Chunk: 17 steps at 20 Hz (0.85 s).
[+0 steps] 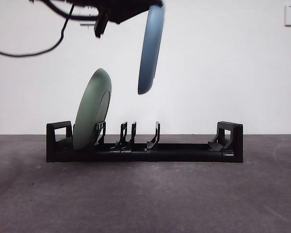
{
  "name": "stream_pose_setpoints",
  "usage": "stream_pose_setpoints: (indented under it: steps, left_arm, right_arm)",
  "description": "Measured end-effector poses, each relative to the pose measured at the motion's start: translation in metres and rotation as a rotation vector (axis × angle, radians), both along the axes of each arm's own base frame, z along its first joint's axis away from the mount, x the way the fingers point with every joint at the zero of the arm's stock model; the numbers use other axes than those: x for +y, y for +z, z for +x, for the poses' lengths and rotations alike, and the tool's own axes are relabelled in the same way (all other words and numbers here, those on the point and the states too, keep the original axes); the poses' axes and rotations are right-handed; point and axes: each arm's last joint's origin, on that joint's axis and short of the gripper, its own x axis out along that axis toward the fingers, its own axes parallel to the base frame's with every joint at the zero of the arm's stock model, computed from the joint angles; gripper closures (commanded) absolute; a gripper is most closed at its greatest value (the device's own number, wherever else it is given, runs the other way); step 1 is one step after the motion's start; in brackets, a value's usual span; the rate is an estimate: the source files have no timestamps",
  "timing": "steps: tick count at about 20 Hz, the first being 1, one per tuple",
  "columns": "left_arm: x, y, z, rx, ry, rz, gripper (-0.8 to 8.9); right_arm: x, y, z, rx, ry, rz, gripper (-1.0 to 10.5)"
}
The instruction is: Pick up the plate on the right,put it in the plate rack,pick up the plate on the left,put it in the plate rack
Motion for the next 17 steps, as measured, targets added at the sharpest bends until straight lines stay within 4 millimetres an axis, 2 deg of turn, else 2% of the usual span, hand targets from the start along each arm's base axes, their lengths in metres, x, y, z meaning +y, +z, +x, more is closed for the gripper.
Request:
stream_pose_setpoints:
  steps: [4, 7, 17]
  left_arm:
    - [0.007, -0.01, 0.017, 0.069, -0.004, -0.074, 8.23]
    - [0.004, -0.015, 0.029, 0.128, -0.011, -0.08, 8.23]
    - [-0.003, 0.006, 0.041, 0.143, -0.002, -0.008, 8.22]
  right_arm:
    - [0.0, 0.0, 0.0, -0.001, 0.0, 0.0, 5.7]
    - [0.0, 0.0, 0.0, -0.001, 0.0, 0.0, 5.7]
    - [0.0, 0.0, 0.0, 0.0, 0.0, 0.0, 5.7]
